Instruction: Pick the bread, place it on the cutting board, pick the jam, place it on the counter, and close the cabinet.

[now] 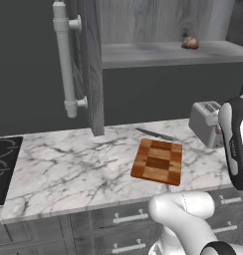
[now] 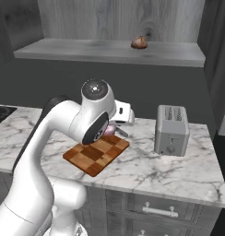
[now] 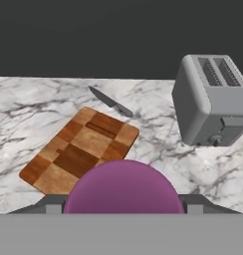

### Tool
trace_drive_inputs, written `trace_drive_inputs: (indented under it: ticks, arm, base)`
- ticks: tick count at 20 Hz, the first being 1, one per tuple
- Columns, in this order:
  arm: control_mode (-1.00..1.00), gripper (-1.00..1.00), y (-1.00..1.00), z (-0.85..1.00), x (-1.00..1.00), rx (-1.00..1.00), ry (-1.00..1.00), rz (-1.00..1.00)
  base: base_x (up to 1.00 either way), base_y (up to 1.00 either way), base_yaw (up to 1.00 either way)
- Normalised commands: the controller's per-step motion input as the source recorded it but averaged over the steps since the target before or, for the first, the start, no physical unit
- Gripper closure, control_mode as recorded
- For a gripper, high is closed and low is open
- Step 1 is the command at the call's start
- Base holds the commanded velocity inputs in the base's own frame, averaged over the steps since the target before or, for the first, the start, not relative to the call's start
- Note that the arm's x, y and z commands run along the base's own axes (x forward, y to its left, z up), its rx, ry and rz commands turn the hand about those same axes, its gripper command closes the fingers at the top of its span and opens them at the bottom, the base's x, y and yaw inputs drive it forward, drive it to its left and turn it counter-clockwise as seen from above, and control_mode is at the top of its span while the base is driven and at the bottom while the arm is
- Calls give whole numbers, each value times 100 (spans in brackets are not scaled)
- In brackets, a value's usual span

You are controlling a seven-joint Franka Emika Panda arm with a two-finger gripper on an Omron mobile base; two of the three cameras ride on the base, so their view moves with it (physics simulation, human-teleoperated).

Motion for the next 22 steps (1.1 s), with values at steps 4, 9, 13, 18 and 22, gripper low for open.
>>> trace_drive_inputs:
  ticks: [4,9,13,18,22]
  arm:
    - [-100,100,-17,-21,-22,0,0,0]
    - [-100,100,-17,-21,-19,0,0,0]
    - [-100,100,-20,-24,-7,0,0,0]
    - [-100,100,-13,-38,0,-5,0,0]
    - [-100,100,-16,-43,0,-2,0,0]
  base:
    - [0,0,0]
    - [0,0,0]
    - [0,0,0]
    - [0,0,0]
    - [0,0,0]
